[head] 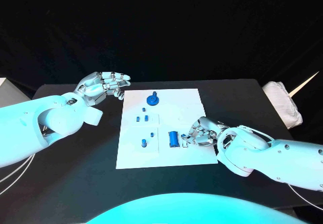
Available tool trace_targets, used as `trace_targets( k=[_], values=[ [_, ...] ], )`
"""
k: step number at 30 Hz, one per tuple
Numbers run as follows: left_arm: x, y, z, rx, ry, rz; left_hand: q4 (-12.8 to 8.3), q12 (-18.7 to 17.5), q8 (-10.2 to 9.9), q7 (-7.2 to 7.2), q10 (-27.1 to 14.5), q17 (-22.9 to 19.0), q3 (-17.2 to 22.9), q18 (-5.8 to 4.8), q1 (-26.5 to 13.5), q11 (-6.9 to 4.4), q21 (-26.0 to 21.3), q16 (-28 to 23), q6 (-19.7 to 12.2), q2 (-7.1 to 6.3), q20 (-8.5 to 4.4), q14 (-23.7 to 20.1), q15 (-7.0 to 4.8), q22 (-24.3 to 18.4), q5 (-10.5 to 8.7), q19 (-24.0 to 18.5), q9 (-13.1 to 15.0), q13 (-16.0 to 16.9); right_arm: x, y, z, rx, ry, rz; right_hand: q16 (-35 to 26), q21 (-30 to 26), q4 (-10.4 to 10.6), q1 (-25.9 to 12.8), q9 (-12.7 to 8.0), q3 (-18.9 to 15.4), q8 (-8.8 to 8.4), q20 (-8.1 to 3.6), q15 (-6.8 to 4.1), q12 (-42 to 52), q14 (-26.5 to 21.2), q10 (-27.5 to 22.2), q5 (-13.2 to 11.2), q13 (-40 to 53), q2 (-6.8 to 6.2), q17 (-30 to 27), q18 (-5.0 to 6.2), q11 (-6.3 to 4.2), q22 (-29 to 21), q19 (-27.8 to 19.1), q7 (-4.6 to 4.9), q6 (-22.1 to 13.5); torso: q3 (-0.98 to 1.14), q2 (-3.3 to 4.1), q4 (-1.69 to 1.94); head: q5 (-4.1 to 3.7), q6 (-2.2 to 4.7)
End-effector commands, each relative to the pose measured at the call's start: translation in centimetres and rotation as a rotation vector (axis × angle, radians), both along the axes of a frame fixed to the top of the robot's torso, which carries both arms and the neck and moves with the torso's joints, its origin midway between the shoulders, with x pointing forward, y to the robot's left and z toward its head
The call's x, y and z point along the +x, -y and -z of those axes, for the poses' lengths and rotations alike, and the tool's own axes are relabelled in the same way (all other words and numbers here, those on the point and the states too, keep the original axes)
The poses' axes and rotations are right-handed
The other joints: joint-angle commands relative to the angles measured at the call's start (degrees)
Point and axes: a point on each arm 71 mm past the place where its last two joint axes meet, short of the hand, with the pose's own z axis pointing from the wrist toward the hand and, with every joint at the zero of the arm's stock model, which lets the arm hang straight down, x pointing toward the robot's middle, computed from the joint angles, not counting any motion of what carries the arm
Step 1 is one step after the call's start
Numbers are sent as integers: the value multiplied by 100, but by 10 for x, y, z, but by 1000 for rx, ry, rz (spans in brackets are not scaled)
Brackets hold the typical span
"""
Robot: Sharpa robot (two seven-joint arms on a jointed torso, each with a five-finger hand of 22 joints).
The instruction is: Assemble the parts on the task board
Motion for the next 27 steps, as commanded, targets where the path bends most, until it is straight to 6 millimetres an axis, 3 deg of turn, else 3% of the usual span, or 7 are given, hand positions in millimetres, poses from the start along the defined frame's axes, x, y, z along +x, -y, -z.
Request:
trace_targets(
  k=[1,9,16,27],
  values=[
    [-1,3,0,-11,-4,24,-5,25,35,10,-34,-6,31,89,-42,-7,-3,-27,-5,31,-16,-35,-3,-4,-9,-39,5,5,-1,-3,3,-4,-28,-6,33,-21,-9,-94,-3,-43,14,-2,-31,20,597,596,-176,1507,9,1506,-100,-31,154,25,35,-5,4,10,3,-4,7],
    [-2,4,0,-10,-7,33,-5,25,35,10,-34,-6,31,89,-42,-7,-3,-27,-5,31,-16,-35,-3,-4,-9,-39,5,5,3,-6,8,-15,-40,-10,33,-34,-17,-103,0,-41,17,-3,-32,20,597,596,-166,1507,24,1506,-98,-32,150,23,31,-5,-10,7,7,-4,-21],
    [-2,2,0,-7,-8,31,-12,26,37,10,-36,-8,34,89,-42,-7,-2,-27,-5,32,-17,-36,-3,-3,-9,-39,5,5,2,-7,13,-19,-58,-14,33,-54,-64,-73,5,-22,18,-5,-36,20,597,596,-74,1507,29,1506,-95,-37,146,19,25,-19,-2,7,-7,11,-27],
    [-2,2,0,-4,-10,31,-12,26,37,10,-36,-8,34,89,-42,-7,-2,-27,-5,32,-17,-36,-3,-3,-9,-39,5,5,-2,-7,10,14,-33,-14,33,-41,-68,-108,15,-49,30,-6,-35,20,597,596,-105,1507,-8,1506,-99,-34,158,24,31,-15,10,3,3,28,-25]
  ],
)
